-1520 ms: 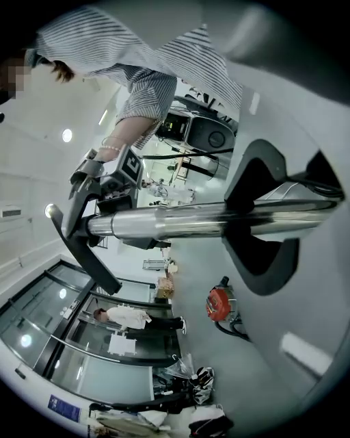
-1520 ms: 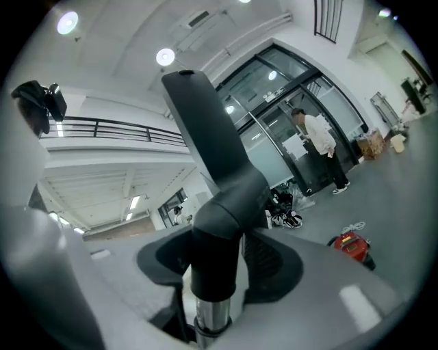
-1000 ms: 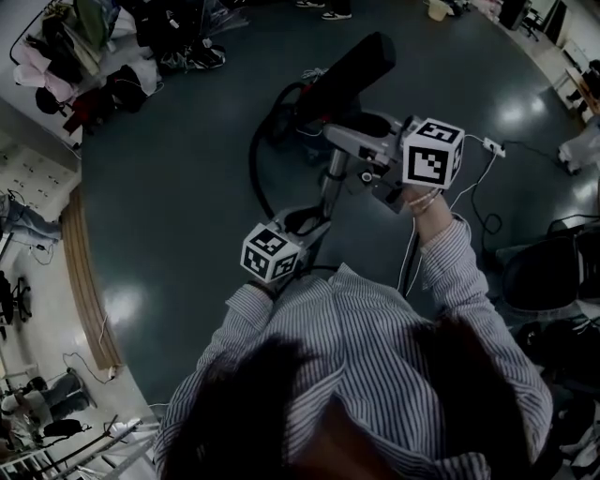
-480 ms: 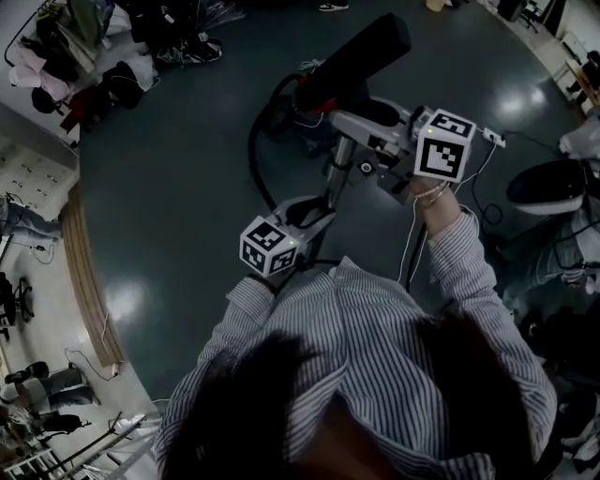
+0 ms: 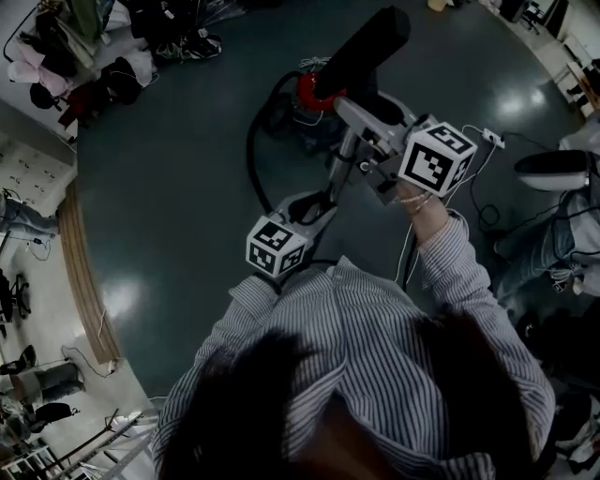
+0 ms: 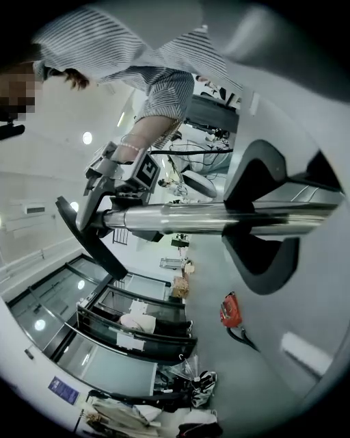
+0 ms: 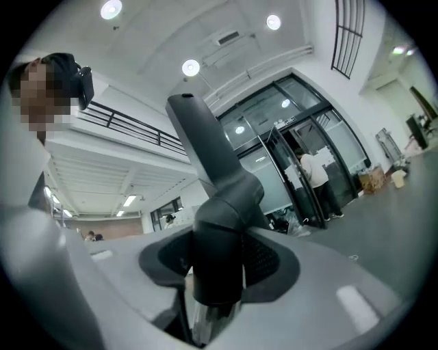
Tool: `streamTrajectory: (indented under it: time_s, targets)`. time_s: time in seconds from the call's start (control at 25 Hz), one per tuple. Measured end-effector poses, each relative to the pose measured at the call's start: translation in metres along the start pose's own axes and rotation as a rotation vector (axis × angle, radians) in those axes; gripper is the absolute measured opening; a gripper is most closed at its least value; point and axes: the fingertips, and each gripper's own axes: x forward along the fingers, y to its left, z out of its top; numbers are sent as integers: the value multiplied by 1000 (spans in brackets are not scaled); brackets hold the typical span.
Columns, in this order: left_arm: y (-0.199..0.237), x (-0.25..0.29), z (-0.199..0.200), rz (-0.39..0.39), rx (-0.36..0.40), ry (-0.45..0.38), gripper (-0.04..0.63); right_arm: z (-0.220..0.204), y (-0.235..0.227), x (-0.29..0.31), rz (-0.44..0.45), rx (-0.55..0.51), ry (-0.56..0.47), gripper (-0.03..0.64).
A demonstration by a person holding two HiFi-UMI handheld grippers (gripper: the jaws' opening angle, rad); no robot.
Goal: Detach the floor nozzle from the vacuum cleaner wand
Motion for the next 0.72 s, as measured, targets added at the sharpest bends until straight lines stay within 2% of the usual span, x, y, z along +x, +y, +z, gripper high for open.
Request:
streamTrajectory:
  time_s: [0.04, 0.12, 0.2, 0.24, 0.4, 0.6, 0.72]
  targets:
    - [1, 0, 0, -9, -2, 0, 158, 0, 2, 1, 18, 13, 6, 181]
    - [2, -4, -3, -44, -5, 1, 158, 7, 9, 6, 119, 48, 10, 178]
    - [3, -10, -11, -67, -9, 10, 158, 28, 12, 8, 219, 64, -12, 175]
    - [5, -12, -15, -63, -17, 10, 158, 38, 8, 8, 238, 66, -21, 175]
    - [15, -14, -16, -32, -42, -4, 158, 42, -3, 5, 191, 37, -17, 175]
    - [18, -24, 4, -9, -36, -49, 158, -1, -12, 3, 45, 53, -15, 176]
    - [25, -27, 25, 27, -35, -82, 158, -19, -18, -2, 15, 88, -8, 178]
